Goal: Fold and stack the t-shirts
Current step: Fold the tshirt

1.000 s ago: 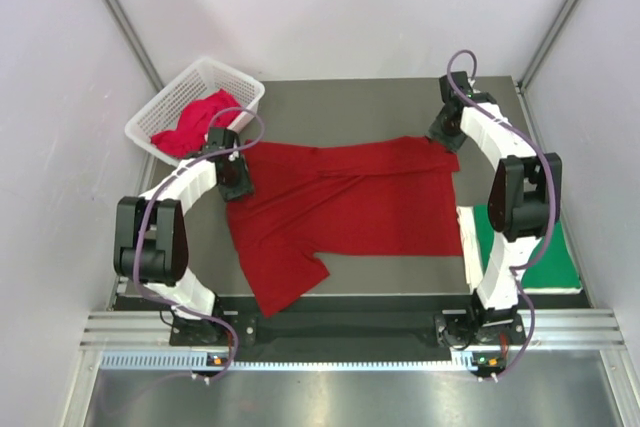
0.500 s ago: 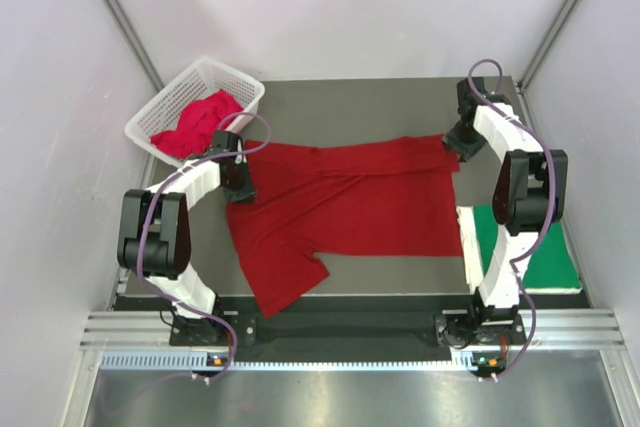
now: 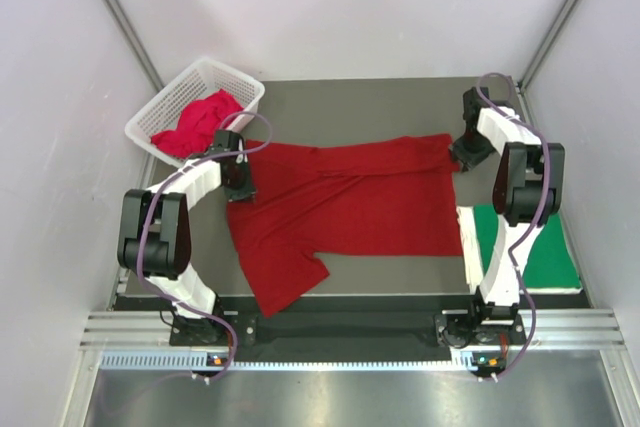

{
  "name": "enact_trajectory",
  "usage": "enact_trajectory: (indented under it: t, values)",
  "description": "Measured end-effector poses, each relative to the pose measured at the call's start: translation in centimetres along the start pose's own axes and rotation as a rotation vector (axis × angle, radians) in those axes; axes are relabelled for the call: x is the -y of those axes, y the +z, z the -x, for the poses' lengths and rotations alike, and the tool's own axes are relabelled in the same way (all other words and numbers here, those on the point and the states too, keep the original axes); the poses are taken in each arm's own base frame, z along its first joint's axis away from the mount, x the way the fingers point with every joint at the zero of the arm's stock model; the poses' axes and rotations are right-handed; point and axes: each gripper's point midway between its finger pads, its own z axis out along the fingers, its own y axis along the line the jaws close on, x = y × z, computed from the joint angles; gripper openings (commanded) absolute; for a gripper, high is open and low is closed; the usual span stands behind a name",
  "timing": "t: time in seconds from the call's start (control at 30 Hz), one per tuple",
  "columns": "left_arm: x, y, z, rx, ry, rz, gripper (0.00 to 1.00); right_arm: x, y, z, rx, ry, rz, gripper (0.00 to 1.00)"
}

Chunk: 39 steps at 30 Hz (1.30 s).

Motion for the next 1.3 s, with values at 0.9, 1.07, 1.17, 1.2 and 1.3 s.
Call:
enact_trajectory:
  t: [0.9, 1.07, 1.17, 1.2, 1.3]
  values:
    - [4.0, -19.1, 17.5, 0.626, -0.041, 0.002, 0.0, -1.2, -12.8, 7.1, 0.247, -0.081, 0.329, 0.0]
    - [4.6, -30.0, 18.8, 0.87, -0.091, -0.06, 0.0, 1.3, -27.2, 10.5, 0.504, -0.066, 0.606, 0.0]
    - [4.8, -35.3, 17.5, 0.976, -0.11, -0.125, 0.0, 2.8, -32.9, 10.2, 0.591, -0.072, 0.731, 0.0]
    - [5.4, -36.7, 16.6, 1.003, -0.1, -0.186, 0.04, 2.9, -34.2, 9.7, 0.603, -0.08, 0.778, 0.0]
    - [7.0, -36.7, 13.9, 0.979, -0.051, -0.311, 0.24, 3.2, -33.9, 7.7, 0.569, -0.111, 0.832, 0.0]
